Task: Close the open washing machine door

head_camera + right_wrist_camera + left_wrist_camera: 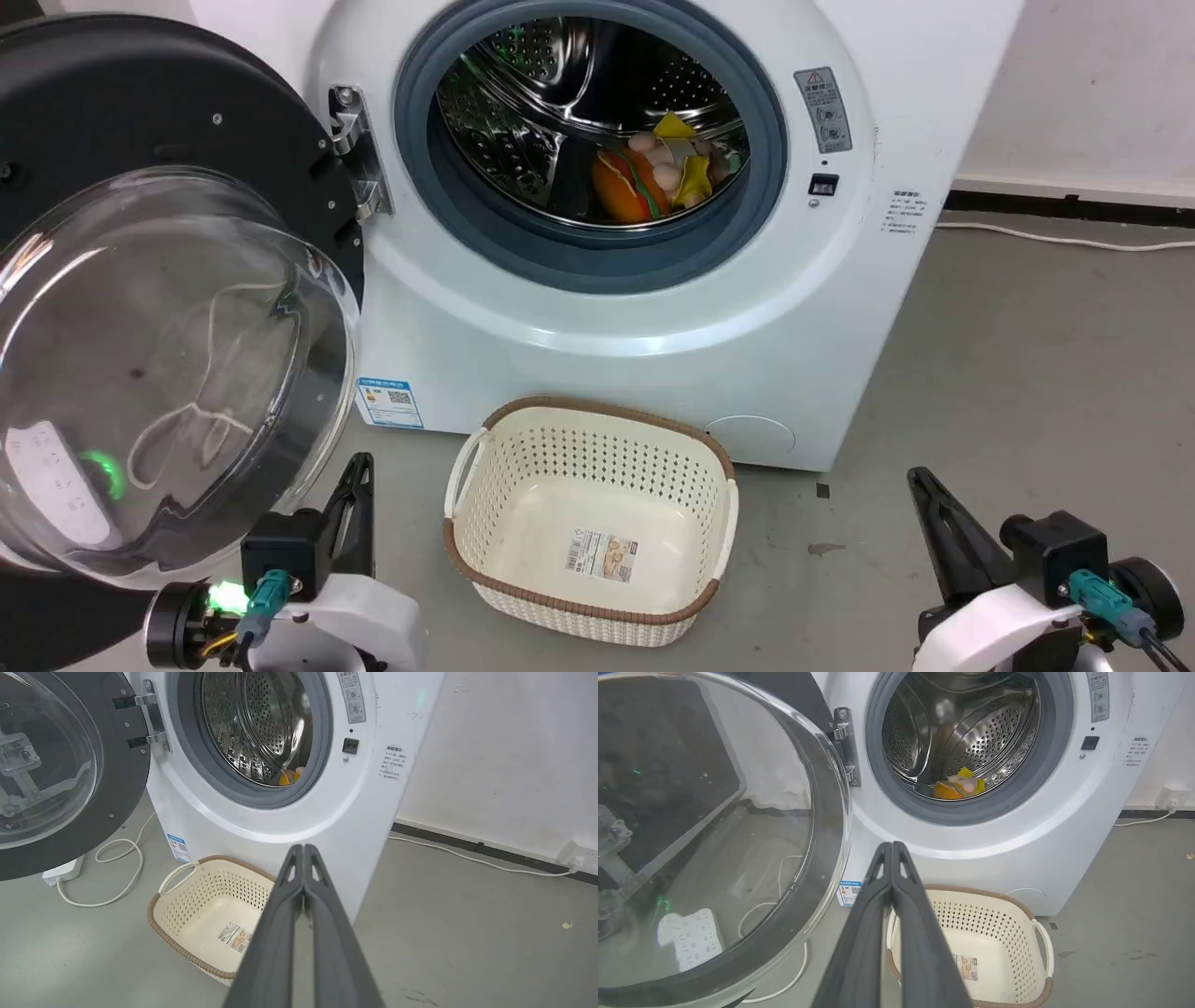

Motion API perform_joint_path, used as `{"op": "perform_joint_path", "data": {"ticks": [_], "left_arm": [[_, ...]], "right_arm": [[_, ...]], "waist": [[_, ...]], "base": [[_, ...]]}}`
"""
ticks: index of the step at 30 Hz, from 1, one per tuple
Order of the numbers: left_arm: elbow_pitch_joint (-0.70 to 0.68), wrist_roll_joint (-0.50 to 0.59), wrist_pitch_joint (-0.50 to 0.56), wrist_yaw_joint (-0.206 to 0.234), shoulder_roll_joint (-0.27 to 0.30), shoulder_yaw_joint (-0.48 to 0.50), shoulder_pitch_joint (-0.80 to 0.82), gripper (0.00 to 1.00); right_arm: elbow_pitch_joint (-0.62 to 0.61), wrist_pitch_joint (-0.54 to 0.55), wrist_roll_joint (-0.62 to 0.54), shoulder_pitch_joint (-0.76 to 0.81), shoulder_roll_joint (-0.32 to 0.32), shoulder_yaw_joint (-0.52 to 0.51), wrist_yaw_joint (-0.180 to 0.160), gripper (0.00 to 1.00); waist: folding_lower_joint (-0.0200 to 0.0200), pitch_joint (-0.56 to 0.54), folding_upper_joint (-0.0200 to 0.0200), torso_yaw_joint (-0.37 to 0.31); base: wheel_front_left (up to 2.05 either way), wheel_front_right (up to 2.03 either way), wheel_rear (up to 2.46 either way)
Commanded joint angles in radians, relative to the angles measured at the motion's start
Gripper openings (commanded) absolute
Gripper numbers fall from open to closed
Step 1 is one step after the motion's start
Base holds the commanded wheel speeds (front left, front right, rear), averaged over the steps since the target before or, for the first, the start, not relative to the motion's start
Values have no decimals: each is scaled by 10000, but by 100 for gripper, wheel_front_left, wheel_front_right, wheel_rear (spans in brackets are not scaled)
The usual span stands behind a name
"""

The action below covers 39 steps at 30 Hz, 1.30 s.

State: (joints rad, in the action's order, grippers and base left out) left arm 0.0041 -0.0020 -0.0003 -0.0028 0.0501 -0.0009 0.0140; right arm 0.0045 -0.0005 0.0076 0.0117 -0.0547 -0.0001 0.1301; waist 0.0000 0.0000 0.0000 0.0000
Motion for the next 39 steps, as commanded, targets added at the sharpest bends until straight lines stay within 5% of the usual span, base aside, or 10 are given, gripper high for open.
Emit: {"op": "perform_joint_path", "data": {"ticks": [1,39], "left_arm": [[-41,20,3,28,1,9,-140,0],[-41,20,3,28,1,9,-140,0]], "right_arm": [[-45,5,-76,-117,45,1,6,0],[-45,5,-76,-117,45,1,6,0]], "waist": [[0,0,0,0],[0,0,0,0]], "base": [[0,0,0],[0,0,0]]}}
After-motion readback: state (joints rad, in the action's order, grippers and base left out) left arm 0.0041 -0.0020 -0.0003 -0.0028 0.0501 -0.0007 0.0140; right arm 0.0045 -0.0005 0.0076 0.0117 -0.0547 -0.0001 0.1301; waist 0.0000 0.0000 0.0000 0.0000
